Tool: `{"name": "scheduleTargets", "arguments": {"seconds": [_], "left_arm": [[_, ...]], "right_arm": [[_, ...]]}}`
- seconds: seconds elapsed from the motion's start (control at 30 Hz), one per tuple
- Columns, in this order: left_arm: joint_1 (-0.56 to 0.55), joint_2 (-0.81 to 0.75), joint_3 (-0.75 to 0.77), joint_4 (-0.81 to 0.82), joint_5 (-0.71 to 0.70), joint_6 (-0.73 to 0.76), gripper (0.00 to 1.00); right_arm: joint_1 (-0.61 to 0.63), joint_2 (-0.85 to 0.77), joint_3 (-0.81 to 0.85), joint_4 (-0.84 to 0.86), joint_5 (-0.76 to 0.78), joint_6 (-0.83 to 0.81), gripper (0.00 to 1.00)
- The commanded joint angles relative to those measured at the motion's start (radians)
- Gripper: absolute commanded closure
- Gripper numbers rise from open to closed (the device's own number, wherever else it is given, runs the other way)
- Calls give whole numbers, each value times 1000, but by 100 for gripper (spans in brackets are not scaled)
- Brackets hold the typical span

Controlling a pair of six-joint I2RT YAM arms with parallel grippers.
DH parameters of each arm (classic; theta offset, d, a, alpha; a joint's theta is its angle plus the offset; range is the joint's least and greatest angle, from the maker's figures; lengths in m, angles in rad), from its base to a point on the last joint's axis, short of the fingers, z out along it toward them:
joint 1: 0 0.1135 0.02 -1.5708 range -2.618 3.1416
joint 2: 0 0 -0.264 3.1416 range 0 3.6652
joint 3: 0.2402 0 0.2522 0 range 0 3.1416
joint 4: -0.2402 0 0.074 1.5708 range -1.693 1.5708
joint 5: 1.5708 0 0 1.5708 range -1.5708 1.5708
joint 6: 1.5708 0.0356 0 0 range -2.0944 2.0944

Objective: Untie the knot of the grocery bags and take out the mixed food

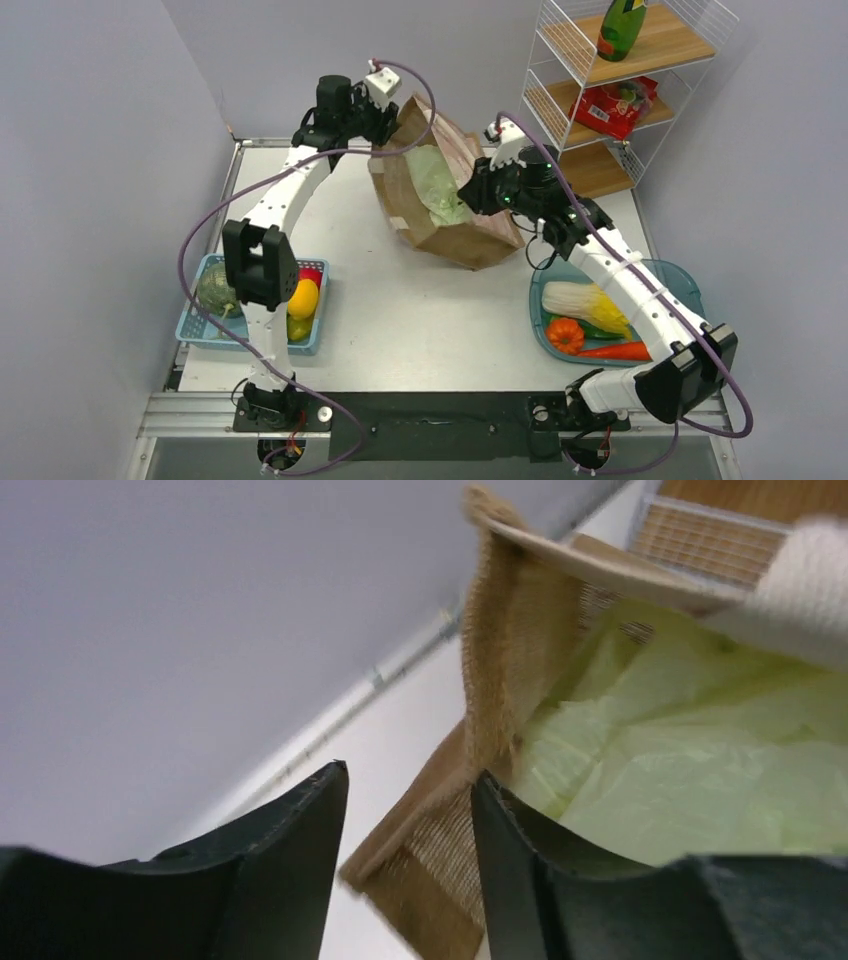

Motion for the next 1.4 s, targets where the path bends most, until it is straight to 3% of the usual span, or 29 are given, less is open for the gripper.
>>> {"name": "scheduleTargets", "arguments": {"seconds": [0.0,0.03,0.07,0.13,0.23,0.3,0.37,0.4,0.5,0.63,0.77,0.93,1.17,1.27,1.33,1.37], "left_arm": [[37,219,466,27,129,-107,45],[51,285,537,-6,134,-118,41],[60,307,638,-56,150,-137,40],[85,311,644,-74,193,-166,44],[113,172,381,4,236,-176,50],[118,75,233,32,207,-157,44],[137,7,129,0,220,-244,38],[158,-23,98,-29,242,-270,31],[188,-54,-25,-60,306,-389,27],[203,-10,-43,-62,338,-486,25],[233,137,27,-82,387,-616,24],[230,199,-52,-19,462,-703,21],[192,311,-77,77,544,-765,20],[173,345,-71,260,665,-886,19],[160,343,-78,419,718,-993,31],[157,330,-79,473,730,-1034,47]], "right_arm": [[74,93,-10,232,-50,372,79],[71,115,4,240,-56,401,82],[58,141,23,281,-60,445,94],[32,168,57,316,-53,459,100],[-1,202,156,277,-35,416,100],[-15,213,175,246,-12,383,100],[-31,212,176,197,20,342,100],[-38,206,169,172,21,308,100],[-59,174,92,131,52,163,100],[-57,157,-11,118,83,-20,82],[-55,200,18,135,87,-71,76],[-39,284,109,132,94,-119,74],[-55,366,82,90,100,-249,78],[-60,370,49,82,92,-271,79],[-60,368,32,74,89,-286,80],[-60,368,25,72,88,-290,80]]}}
